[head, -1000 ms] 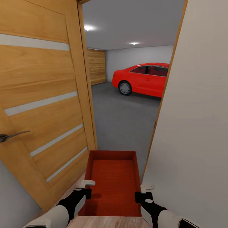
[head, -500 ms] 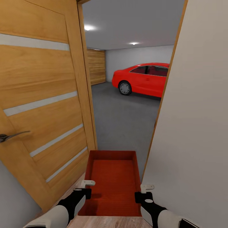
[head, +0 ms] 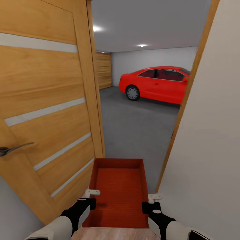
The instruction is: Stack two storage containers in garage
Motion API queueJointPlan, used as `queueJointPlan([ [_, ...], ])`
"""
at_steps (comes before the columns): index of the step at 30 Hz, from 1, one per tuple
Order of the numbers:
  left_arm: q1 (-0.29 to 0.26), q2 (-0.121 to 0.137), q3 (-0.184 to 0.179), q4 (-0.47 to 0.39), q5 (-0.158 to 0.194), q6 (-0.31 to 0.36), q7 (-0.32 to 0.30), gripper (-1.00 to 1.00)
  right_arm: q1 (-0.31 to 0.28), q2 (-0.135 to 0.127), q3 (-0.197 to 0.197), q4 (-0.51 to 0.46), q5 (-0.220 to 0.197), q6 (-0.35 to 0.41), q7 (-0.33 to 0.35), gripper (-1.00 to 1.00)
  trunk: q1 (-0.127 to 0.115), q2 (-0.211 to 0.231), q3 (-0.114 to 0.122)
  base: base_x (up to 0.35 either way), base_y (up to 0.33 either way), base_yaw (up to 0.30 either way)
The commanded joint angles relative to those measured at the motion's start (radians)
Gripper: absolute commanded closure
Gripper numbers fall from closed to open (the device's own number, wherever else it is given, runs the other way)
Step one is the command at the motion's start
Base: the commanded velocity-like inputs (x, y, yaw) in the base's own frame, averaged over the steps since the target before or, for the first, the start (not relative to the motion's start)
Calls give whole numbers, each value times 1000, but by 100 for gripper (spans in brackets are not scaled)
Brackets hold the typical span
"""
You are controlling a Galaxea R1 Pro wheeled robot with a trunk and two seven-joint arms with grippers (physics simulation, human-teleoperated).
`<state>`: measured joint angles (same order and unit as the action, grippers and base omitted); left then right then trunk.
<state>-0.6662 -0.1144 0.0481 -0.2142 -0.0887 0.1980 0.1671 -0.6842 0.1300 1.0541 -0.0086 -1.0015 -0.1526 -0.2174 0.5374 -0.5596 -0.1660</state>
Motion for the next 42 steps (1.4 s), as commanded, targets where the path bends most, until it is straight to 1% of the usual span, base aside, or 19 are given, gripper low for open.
queueJointPlan([
  [1,0,-1,-31,7,15,4,-11,100,-1,0,1,1,-8,-6,-28,100,1,-1,-2,221,282,0],
  [6,0,-1,-31,7,15,4,-11,100,-1,0,1,1,-8,-7,-28,100,1,-1,-2,210,260,-1],
  [10,0,-1,-31,7,14,3,-10,100,-1,1,1,1,-8,-6,-28,100,1,-1,-2,73,66,-131],
  [30,0,-1,-31,6,14,3,-9,100,-1,1,1,1,-8,-5,-28,100,1,-1,-2,3,2,-275],
  [36,0,-1,-31,6,15,4,-9,100,-1,0,1,1,-8,-5,-28,100,1,-1,-2,0,34,-72],
  [42,0,-1,-31,6,15,7,-9,100,-1,0,1,1,-8,-5,-28,100,1,-1,-2,0,241,-6],
])
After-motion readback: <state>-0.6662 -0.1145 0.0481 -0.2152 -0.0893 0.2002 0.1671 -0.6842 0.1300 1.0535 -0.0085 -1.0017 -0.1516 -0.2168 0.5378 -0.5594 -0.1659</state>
